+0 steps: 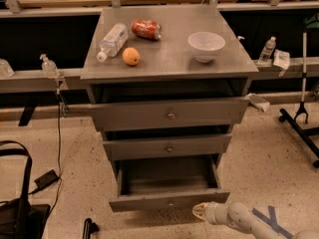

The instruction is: Close bottom drawer

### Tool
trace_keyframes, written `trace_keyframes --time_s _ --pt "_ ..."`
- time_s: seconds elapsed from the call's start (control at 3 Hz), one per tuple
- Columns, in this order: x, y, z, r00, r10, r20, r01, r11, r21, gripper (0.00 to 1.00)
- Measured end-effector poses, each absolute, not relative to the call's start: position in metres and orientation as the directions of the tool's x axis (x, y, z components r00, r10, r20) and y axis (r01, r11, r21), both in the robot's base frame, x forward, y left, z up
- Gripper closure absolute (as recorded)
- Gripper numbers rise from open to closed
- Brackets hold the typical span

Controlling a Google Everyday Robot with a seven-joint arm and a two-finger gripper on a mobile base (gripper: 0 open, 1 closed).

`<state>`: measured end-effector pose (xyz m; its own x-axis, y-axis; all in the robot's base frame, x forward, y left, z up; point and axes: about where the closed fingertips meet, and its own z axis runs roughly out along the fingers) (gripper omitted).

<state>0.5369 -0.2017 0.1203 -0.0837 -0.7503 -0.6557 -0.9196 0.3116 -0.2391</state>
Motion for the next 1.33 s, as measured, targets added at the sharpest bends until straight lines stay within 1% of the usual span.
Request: trace_keyframes --time_s 0.33,0.67,1.33 --pt "0.554 -0.206 0.119 -0.072 -0.751 -0.657 -0.899 0.334 -0.284 1.0" --pt "0.584 -0.206 0.119 -0.033 -0.753 -0.658 -0.878 0.336 -0.341 1.0" --pt "0.598 -0.209 0.121 -0.021 -0.753 -0.657 -0.868 0.34 -0.362 1.0"
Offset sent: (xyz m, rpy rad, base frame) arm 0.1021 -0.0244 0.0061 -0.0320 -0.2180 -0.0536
